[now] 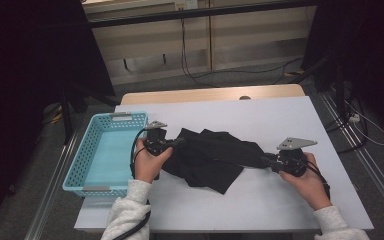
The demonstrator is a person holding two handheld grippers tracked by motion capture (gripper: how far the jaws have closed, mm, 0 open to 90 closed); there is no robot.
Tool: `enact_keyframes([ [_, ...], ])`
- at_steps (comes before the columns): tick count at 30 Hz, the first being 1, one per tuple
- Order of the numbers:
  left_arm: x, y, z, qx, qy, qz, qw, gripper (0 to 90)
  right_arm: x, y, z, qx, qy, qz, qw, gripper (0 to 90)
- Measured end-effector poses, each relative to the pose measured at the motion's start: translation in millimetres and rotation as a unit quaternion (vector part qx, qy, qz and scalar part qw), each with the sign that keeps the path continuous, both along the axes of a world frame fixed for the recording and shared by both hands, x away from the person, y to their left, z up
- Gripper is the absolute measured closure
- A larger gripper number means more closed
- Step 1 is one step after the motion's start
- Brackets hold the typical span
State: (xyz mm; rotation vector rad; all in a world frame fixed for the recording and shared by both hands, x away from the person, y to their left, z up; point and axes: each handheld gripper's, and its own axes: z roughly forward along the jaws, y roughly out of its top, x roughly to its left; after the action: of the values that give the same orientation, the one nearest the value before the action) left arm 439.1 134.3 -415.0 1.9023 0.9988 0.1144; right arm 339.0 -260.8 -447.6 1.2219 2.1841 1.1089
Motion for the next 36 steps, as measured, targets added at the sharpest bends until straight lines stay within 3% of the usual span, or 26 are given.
enact_keyframes([
  [8, -3.2, -0.8, -3.2, 0.004, 0.0, 0.002, 1.0, 85.5, -5.6, 4.8, -7.5, -0.008, 0.004, 0.015, 0.9998, 67.8],
  [13, -2.8, 2.1, -3.4, 0.003, -0.005, 0.007, 1.0, 85.4, -5.4, 9.4, -13.1, -0.022, 0.014, 0.021, 0.9994, 56.4],
  [15, -1.9, 2.6, -4.5, 0.003, -0.003, 0.009, 1.0, 85.4, -4.8, 8.8, -17.9, -0.038, 0.017, 0.017, 0.999, 51.0],
  [17, -1.8, 2.6, -6.1, 0.004, -0.001, 0.011, 0.9999, 85.3, -5.0, 7.3, -20.3, -0.036, 0.023, 0.02, 0.9989, 48.1],
  [21, -1.2, 3.9, -6.2, 0.004, -0.003, 0.014, 0.9999, 85.3, -7.6, 6.6, -15.0, -0.03, 0.002, 0.021, 0.9993, 47.5],
  [24, -1.6, 5.5, -4.5, 0.0, -0.005, 0.018, 0.9998, 85.2, -7.0, 8.8, -13.8, -0.036, 0.0, 0.025, 0.999, 47.2],
  [27, -2.2, 7.4, -3.2, -0.002, -0.005, 0.018, 0.9998, 85.2, -6.4, 11.4, -16.5, -0.047, 0.003, 0.031, 0.9984, 54.3],
  [29, -2.4, 9.1, -1.4, -0.006, -0.007, 0.017, 0.9998, 85.2, -5.4, 11.3, -17.9, -0.049, 0.014, 0.03, 0.9982, 66.9],
  [34, -3.9, 8.0, 3.5, -0.01, -0.012, 0.013, 0.9998, 85.2, -5.7, 5.9, -10.6, -0.033, 0.001, 0.026, 0.9991, 79.3],
  [36, -4.7, 7.8, 5.8, -0.01, -0.014, 0.009, 0.9998, 85.3, -5.8, 0.4, -3.9, -0.013, -0.002, 0.019, 0.9997, 80.0],
])
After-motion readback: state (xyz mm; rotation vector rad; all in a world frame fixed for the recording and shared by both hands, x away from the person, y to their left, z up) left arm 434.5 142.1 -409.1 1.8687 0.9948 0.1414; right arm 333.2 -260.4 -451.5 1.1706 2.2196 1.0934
